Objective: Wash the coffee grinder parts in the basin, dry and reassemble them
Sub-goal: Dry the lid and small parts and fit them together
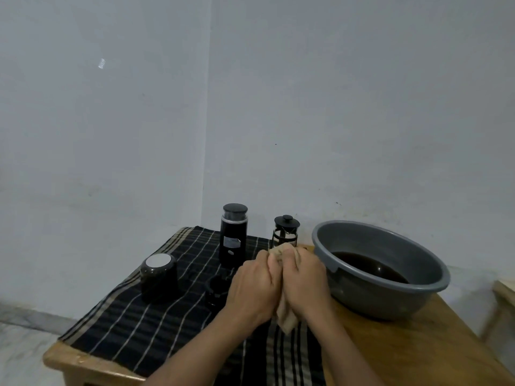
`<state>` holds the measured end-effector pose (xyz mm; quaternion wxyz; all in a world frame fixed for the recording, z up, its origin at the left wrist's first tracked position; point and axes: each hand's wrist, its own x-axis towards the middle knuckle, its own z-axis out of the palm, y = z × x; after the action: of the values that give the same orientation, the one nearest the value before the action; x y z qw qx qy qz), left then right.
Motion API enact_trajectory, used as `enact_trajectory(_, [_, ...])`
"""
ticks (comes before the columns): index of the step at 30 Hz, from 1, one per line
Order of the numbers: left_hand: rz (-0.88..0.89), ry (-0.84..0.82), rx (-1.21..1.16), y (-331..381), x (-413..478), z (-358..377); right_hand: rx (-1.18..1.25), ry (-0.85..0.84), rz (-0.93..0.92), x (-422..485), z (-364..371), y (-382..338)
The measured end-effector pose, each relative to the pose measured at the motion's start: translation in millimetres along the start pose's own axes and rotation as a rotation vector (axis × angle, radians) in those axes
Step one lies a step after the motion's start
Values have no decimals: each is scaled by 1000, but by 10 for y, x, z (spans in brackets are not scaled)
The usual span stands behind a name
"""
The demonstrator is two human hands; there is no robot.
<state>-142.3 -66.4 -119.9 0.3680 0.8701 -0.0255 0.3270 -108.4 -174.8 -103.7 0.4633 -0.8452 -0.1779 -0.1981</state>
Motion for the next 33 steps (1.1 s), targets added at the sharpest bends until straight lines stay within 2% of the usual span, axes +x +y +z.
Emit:
enact_trajectory(2, [110, 9, 138, -119, -28, 24, 346, -144, 412, 80, -52, -43])
enact_trajectory(3, [117, 13, 125, -156, -37, 20, 500, -190, 524, 83, -65, -63])
enact_trajectory(4, [75, 17, 60, -160, -42, 22, 537, -194, 522, 65, -78, -82])
enact_trajectory(6, [-160, -6, -212, -51, -6, -6, 293, -80, 162, -17, -35, -60])
enact_trajectory(7, [-335, -92, -385, 38, 24, -40, 184, -6, -68, -87, -18, -13])
enact_trajectory(9, [-631, -308, -696, 116, 74, -105, 24, 11, -379, -168, -23, 91])
enact_trajectory(11, [-706, -426, -832, 104, 64, -154, -189, 49, -604, -171, -16, 264])
enact_trajectory(13, [-693, -447, -856, 113, 23, -154, -300, 99, -720, -168, 26, 343])
enact_trajectory(17, [-676, -195, -822, 149, -2, 4, -89, 71, -499, -172, 88, 75])
enact_trajectory(18, [-634, -122, -741, 115, -9, 56, -44, 74, -435, -157, 89, -1])
enact_trajectory(21, [-387, 40, -356, 39, -77, 126, 167, -15, -33, -5, 62, -127])
enact_trajectory(23, [-312, 112, -352, 38, -116, 141, 338, -134, 199, 84, 47, -135])
enact_trajectory(24, [-341, 104, -410, 37, -105, 129, 367, -156, 187, 73, 29, -119])
enact_trajectory(25, [-421, 46, -508, 70, -79, 76, 354, -150, 77, 36, -2, -92])
enact_trajectory(27, [-667, -166, -781, 54, 0, -11, 237, -144, -267, -70, -57, 14])
enact_trajectory(28, [-717, -224, -830, 51, 7, -49, 147, -177, -380, -108, -61, 91])
enact_trajectory(30, [-583, -204, -642, 43, -18, -25, 59, -129, -374, -113, -4, 188])
enact_trajectory(32, [-327, -29, -376, -9, -107, 65, 133, 9, -206, -90, 70, 152])
enact_trajectory(33, [-200, 32, -292, -14, -149, 77, 167, 19, -96, -82, 79, 75])
